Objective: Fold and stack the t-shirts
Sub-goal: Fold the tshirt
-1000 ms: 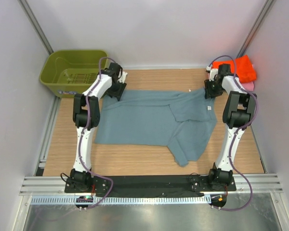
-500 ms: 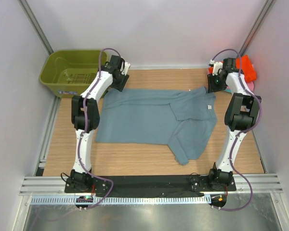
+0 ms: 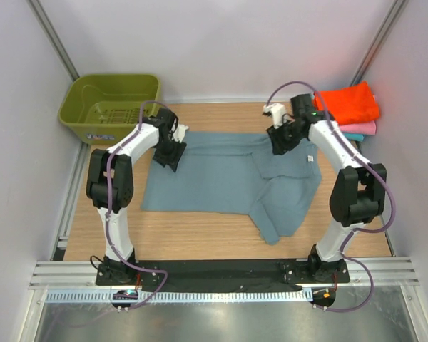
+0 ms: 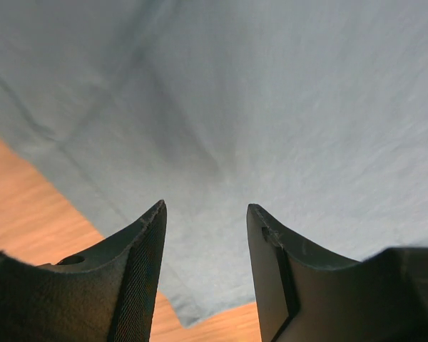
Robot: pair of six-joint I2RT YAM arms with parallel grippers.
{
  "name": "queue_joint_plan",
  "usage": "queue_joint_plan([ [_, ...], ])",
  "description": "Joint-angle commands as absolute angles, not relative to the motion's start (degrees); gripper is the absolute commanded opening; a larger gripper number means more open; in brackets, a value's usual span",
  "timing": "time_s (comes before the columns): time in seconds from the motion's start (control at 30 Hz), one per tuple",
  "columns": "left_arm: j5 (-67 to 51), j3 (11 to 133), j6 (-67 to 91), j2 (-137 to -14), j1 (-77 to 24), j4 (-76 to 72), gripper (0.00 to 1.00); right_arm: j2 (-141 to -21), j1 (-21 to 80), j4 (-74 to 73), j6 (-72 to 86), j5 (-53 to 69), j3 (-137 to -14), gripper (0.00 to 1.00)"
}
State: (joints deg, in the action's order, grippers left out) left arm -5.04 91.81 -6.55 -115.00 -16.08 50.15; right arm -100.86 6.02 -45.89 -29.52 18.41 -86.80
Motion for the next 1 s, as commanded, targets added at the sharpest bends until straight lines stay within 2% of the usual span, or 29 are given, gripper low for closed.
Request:
queue_joint_plan([
  [0.0,-6.9,88.3,-6.0,-111.0,-16.3,49.4,0.50,-98.5,12.0,-45.7,-27.6,19.3,-85.2,0.43],
  [0.3,-4.8,82.4,-5.6,-108.6,-17.8,47.5,0.50,-102.7,16.3,-44.8,-28.2,15.8,-82.4,0.43],
  [0.6,-5.7,81.8,-4.1,-108.9,-17.8,47.0,0.49,-104.9,16.5,-42.5,-29.1,14.7,-78.6,0.42],
  [0.97,-5.5,82.1,-4.0,-109.5,-17.8,47.2,0.49,-109.4,16.6,-41.8,-28.8,14.4,-80.8,0.43],
])
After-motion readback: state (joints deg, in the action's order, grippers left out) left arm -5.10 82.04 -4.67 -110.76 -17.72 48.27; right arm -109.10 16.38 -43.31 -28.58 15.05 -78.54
